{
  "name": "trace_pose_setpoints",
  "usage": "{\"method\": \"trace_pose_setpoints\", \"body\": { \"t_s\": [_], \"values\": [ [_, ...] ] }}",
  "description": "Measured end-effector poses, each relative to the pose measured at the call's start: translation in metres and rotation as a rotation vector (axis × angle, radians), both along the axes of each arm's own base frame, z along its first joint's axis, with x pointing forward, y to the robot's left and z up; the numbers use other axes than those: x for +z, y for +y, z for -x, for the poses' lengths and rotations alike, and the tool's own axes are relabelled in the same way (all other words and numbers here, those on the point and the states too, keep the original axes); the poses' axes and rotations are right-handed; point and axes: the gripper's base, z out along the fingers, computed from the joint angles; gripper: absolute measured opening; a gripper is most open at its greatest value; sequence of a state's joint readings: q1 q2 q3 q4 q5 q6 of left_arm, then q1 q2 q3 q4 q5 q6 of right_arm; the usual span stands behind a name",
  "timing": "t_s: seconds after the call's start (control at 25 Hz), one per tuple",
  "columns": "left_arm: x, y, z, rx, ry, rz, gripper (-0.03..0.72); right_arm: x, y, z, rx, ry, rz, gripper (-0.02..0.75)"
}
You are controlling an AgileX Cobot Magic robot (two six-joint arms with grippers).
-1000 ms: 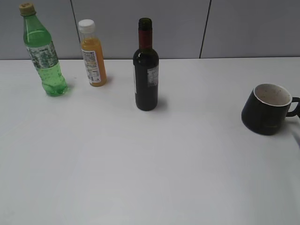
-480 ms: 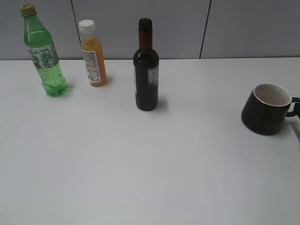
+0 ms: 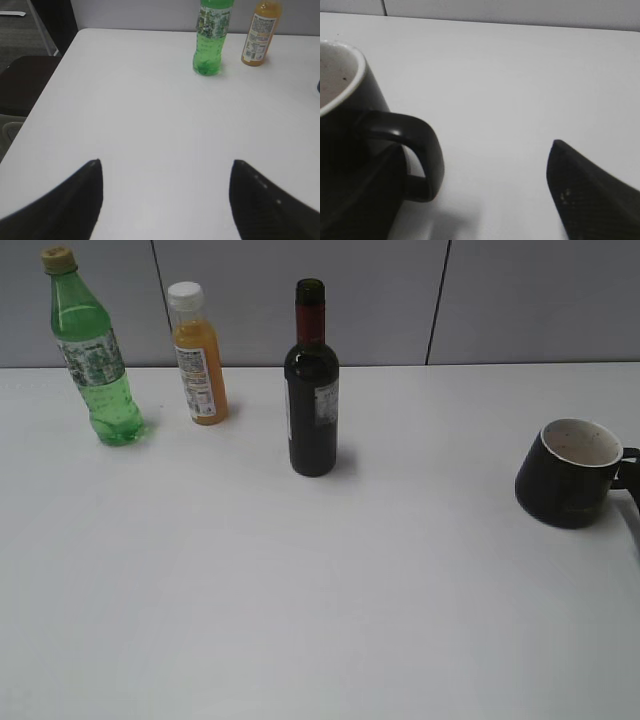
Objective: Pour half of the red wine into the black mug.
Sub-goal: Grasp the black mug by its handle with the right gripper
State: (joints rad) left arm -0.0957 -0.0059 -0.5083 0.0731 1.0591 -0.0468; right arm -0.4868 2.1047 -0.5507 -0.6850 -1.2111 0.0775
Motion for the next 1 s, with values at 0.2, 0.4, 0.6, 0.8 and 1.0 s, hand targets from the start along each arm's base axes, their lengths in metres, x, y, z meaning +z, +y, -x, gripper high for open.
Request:
{"method": "trace_pose_setpoints", "body": {
  "t_s": [0.2,0.4,0.6,0.8,1.0],
  "values": [
    [0.000,0.000,0.000,0.000,0.000,0.000,0.589,-0.007,-0.001,-0.007,0.011,0.006,-0.016,0.669],
    [0.000,0.000,0.000,0.000,0.000,0.000,0.589,-0.012,0.000,-0.016,0.032,0.001,-0.018,0.669],
    [0.000,0.000,0.000,0.000,0.000,0.000,0.589,-0.013,-0.002,-0.021,0.034,-0.008,-0.018,0.669],
    [0.000,0.000,0.000,0.000,0.000,0.000,0.589,-0.020,-0.004,-0.029,0.056,-0.015,-0.045,0.669],
    [0.000,0.000,0.000,0.000,0.000,0.000,0.589,-0.021,-0.004,-0.032,0.062,-0.023,-0.051,0.669]
  ]
}}
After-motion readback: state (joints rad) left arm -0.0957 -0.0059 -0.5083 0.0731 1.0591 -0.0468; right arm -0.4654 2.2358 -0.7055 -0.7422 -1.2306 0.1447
